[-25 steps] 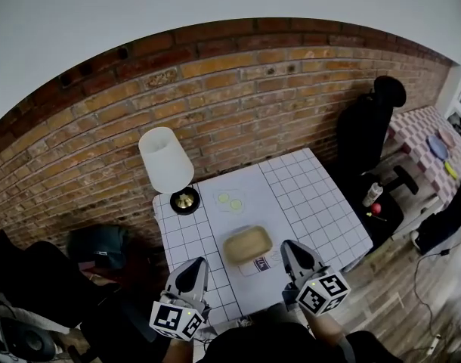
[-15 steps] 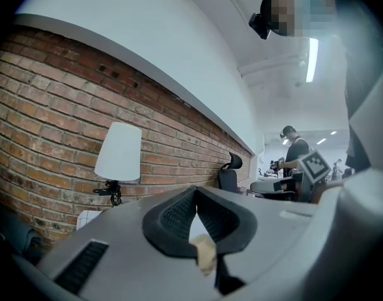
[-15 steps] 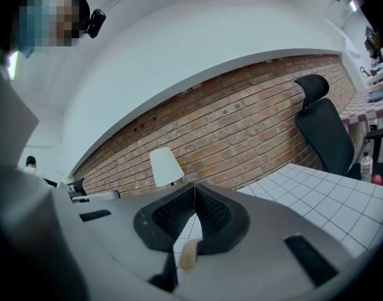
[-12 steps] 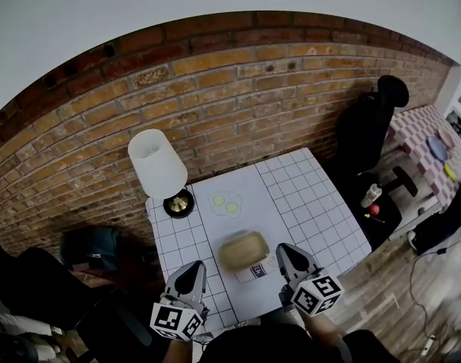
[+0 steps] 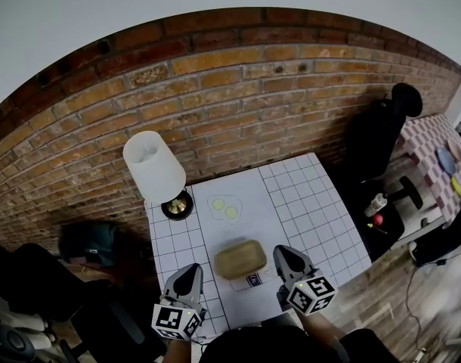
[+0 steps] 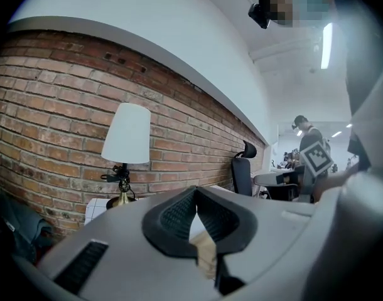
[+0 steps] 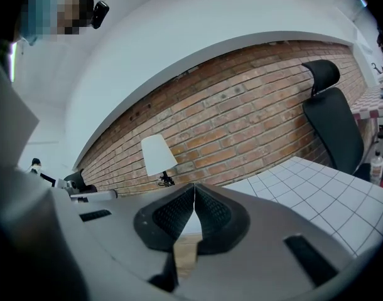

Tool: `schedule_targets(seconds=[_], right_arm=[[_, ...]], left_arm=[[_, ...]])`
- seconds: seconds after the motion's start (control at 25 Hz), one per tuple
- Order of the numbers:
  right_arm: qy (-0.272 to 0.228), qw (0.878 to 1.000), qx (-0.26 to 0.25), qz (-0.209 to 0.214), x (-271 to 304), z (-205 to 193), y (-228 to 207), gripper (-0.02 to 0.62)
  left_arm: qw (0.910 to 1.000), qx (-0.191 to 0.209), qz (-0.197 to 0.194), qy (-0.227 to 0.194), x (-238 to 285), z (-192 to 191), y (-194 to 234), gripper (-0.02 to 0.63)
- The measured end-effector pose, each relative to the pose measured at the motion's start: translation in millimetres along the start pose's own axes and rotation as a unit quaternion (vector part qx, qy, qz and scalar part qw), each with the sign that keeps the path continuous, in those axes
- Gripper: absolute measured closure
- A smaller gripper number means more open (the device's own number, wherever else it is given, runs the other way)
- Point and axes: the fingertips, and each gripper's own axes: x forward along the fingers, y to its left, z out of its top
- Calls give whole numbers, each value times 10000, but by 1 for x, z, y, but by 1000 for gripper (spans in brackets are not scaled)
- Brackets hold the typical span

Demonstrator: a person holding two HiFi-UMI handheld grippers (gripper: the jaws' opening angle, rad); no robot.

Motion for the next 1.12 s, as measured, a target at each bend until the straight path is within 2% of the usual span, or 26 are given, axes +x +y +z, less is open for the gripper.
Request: schedule_targets(seconds=[0.28,0.64,0.8,1.12], right_arm=[[322,9995,-8,60,17,-17,-15,591],[781,9969,-8,-34,34,-53,-34,591],[1016,9947,146,15,38,-72,-40,591],[1234,9918,309,135,42,-95,-48,591]], left_arm=[[9996,-93,173,182,16,-16,5,595],[9979,-228,145,593,33,-49,5,595],[9969,-231,170,736,41,-62,5,595],[9926,-540,276,1055,48,-91,9,595]])
